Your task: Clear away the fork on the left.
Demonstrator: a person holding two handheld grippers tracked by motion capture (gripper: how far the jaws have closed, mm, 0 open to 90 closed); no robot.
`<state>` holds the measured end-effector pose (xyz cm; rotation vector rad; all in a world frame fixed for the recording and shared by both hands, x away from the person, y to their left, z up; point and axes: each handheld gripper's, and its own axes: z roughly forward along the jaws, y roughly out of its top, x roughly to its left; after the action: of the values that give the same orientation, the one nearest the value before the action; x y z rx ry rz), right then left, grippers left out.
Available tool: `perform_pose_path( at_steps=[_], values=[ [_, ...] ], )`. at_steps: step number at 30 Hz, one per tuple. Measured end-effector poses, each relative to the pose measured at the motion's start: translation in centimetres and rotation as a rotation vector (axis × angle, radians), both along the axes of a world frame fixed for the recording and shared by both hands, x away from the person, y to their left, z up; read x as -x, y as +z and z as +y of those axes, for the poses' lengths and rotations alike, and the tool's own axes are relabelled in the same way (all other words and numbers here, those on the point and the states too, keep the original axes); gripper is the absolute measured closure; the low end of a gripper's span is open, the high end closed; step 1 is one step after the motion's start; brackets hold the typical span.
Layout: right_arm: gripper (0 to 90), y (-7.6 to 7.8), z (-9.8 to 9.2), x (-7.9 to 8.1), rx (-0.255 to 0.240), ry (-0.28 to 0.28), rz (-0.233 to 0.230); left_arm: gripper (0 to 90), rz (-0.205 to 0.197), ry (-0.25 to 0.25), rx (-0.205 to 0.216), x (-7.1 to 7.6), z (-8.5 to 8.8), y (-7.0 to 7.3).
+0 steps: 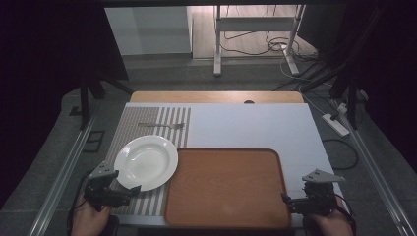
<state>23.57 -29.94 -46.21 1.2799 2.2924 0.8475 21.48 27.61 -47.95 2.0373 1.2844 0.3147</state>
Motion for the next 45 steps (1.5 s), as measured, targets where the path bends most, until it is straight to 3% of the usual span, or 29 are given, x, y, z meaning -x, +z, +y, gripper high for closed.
perform_pose_path(
  at_steps=[11,18,25,29,33,38,45],
  values=[
    [0.2,0.0,0.0,0.0,0.0,0.001,0.002,0.0,0.055,-0.011,0.043,-1.5,0.0,-0.6],
    [0.2,0.0,0.0,0.0,0.0,0.002,0.004,0.0,0.053,-0.021,0.034,-2.5,-0.2,-0.5],
    [0.2,0.0,0.0,-0.1,-0.001,0.001,0.005,0.0,0.053,-0.03,-0.001,-3.9,-0.6,-0.8],
    [0.2,-0.1,0.0,-0.1,0.0,0.002,0.004,0.0,0.05,-0.027,0.016,-4.9,-0.7,-0.8],
    [0.2,-0.1,0.0,-0.1,0.003,0.004,0.004,0.0,0.051,-0.017,0.009,-5.9,-0.9,-0.7],
    [0.2,-0.1,0.0,-0.1,0.004,0.004,0.003,1.1,0.057,0.006,-0.035,-7.9,-1.2,-0.8],
    [0.2,-0.1,0.1,-0.1,0.007,0.005,0.006,0.5,0.057,-0.003,-0.049,-10.1,-1.1,-0.7]
  ],
)
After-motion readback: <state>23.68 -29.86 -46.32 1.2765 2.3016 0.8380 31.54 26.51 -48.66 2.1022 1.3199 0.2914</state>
